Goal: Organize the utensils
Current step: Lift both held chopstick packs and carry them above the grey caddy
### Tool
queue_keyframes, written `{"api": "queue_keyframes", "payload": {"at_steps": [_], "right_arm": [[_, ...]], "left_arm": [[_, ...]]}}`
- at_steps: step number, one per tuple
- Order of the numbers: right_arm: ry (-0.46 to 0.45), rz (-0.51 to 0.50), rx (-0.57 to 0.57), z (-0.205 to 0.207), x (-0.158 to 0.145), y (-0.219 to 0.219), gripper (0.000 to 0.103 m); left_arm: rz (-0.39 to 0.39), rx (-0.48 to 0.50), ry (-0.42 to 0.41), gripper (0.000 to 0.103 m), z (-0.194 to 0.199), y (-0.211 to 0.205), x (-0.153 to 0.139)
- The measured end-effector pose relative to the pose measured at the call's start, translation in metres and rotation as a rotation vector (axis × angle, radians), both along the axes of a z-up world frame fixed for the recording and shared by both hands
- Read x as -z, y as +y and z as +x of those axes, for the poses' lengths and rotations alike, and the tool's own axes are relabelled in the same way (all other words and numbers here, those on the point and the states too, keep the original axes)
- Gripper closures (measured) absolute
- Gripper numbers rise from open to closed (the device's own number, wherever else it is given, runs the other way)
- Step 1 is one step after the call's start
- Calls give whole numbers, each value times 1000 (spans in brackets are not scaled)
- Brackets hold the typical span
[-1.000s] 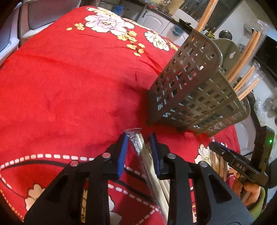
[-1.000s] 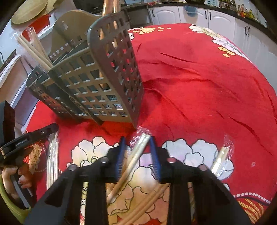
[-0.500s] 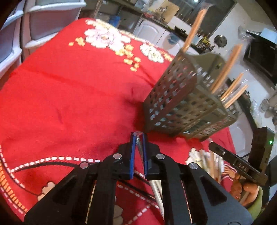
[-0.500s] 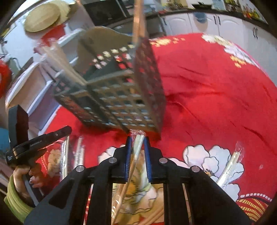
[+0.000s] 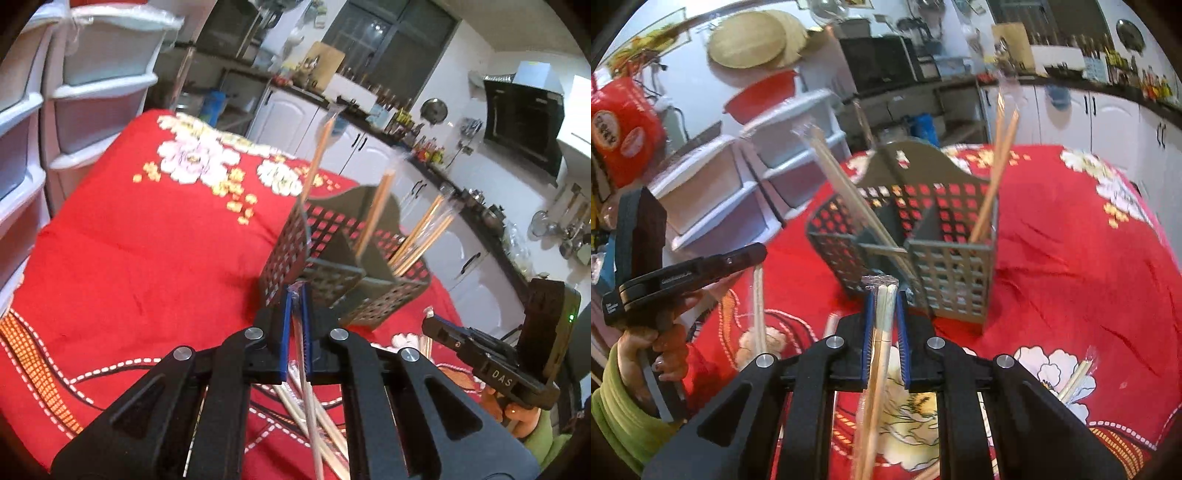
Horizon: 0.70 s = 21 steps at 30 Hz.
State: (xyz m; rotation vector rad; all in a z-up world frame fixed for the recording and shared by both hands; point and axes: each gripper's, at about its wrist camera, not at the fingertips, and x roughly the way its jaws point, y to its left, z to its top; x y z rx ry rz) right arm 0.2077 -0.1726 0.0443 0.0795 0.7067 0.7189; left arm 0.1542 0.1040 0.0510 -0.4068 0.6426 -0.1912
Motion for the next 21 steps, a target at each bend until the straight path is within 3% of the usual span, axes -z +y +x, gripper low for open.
{"api": "queue_keyframes", "payload": {"at_steps": [13, 21], "right_arm": [[-234, 41, -11, -40, -74, -4, 93], [-296, 80, -12, -39, -103, -6, 93]], "left_arm": [[-8, 24, -139, 102, -11, -11, -56], [12, 32, -210, 102, -7, -19, -92]]}}
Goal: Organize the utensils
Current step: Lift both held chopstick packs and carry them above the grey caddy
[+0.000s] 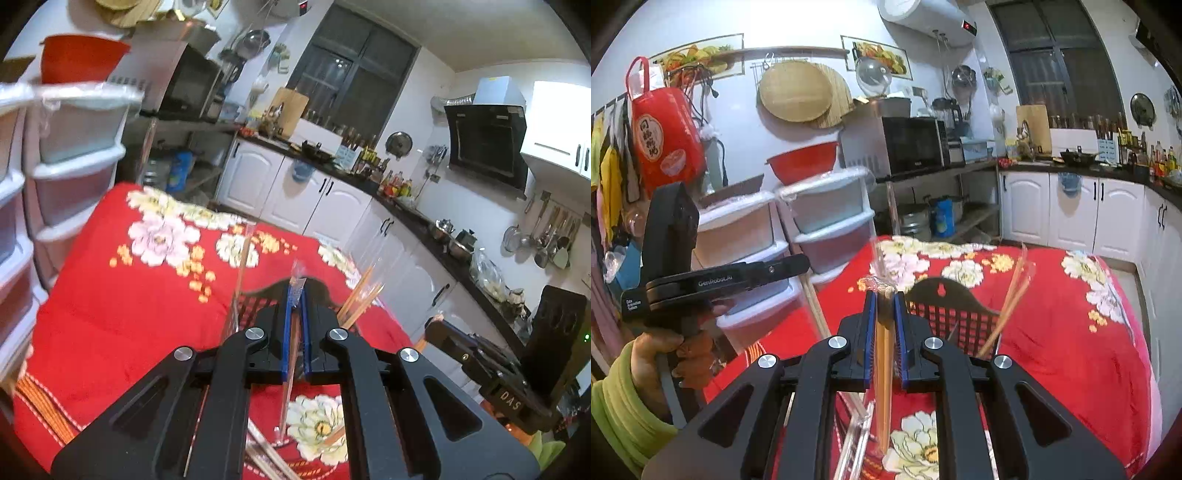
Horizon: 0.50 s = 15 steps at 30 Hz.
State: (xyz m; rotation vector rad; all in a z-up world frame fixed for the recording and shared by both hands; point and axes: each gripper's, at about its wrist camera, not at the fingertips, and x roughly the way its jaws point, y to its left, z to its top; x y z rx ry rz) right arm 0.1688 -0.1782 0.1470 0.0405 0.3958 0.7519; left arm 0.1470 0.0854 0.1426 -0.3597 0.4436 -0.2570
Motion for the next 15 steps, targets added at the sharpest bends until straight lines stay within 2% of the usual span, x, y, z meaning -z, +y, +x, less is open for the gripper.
{"api": "queue_keyframes", "payload": {"at_steps": [7, 15], "right_arm": [[-34, 16, -4, 8, -19, 8, 94], [-90, 38, 25, 23, -44, 18, 97]], "left_arm": [[12, -7, -59, 102, 8, -1, -34], [33, -23, -104, 102, 24, -5, -60]]}}
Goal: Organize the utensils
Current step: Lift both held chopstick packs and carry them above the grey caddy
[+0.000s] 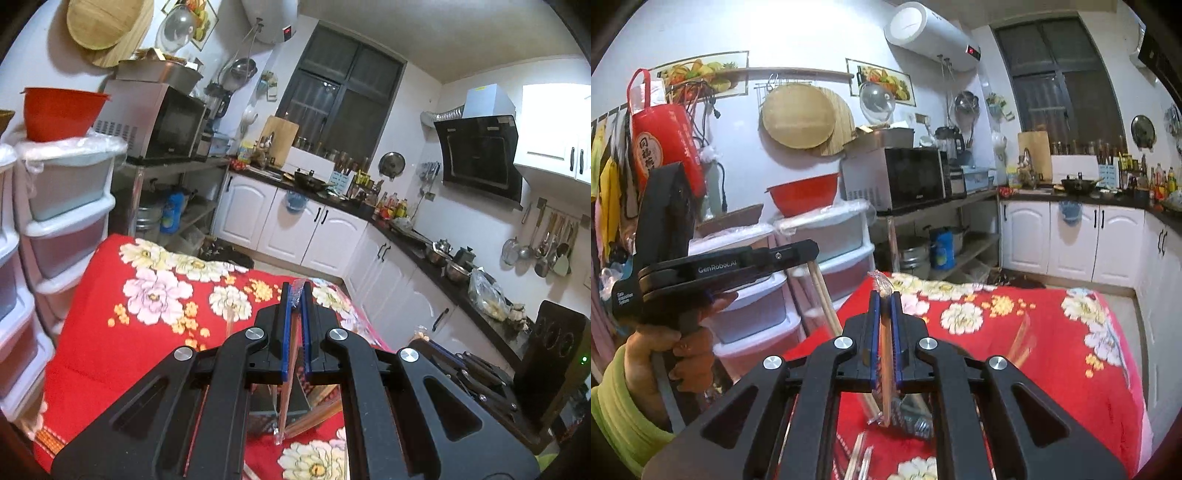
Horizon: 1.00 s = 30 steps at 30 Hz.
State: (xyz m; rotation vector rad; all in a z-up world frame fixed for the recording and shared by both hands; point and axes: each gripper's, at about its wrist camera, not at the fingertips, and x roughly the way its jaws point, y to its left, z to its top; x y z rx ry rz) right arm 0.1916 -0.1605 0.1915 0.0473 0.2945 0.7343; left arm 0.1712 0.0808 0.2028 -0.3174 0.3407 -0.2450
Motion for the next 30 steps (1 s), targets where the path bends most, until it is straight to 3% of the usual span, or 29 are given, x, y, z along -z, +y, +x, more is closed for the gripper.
{"api": "queue_keyframes", "payload": {"at_steps": [5, 12, 30], "right_arm": [[-20, 14, 20, 14, -13, 6, 97], [-51, 15, 64, 36, -17, 10, 97], [-13, -75, 128, 72, 34, 22, 97]], "left_arm": [[5, -26, -35, 102, 8, 2, -10], [80, -80, -95, 102, 22, -1, -16], [76, -77, 10, 102, 63, 1, 56]]}}
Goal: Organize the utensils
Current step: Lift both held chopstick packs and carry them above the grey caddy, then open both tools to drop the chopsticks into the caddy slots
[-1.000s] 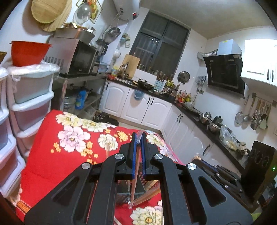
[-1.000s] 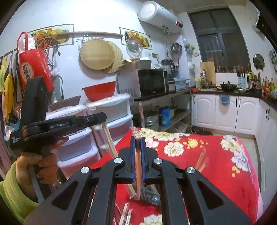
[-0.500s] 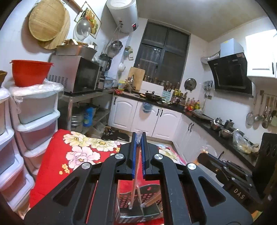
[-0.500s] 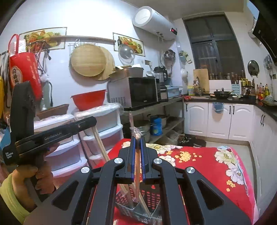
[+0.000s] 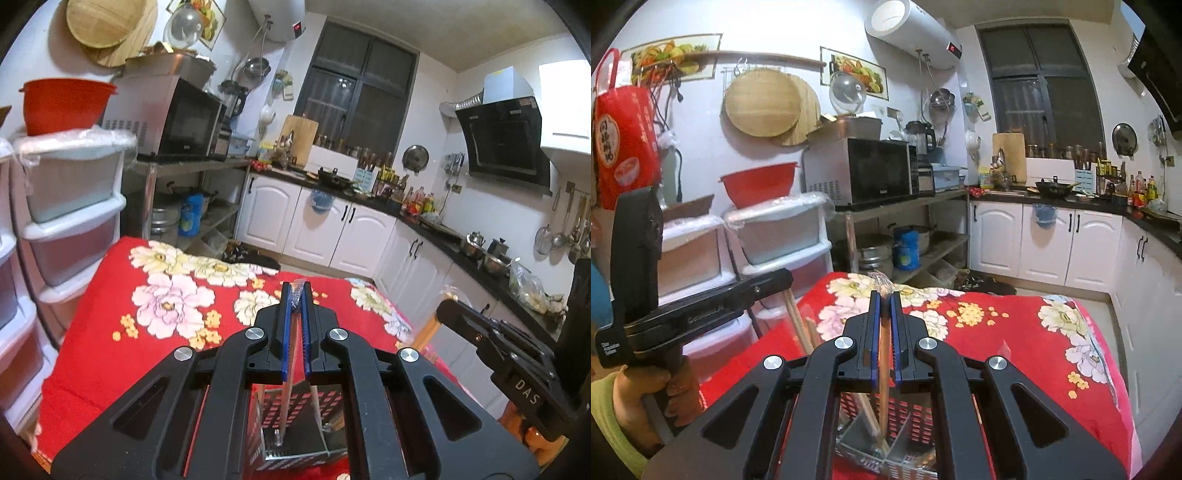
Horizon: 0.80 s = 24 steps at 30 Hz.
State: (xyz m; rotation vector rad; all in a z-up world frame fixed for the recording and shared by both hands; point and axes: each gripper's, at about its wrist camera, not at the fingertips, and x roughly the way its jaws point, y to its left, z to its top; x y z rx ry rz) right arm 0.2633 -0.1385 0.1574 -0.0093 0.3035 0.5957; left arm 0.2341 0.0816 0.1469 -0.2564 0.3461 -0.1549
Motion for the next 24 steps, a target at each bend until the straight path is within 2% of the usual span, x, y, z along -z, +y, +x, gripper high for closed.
{"api": "queue_keyframes", "payload": {"at_steps": [13, 24], "right_arm": [[83, -20, 10, 18, 32, -1, 97], [146, -12, 5, 21, 44, -4, 97]], "left_arm": [[-25, 39, 62, 102, 5, -6, 33], [-41, 34, 98, 102, -1, -1, 43]]}}
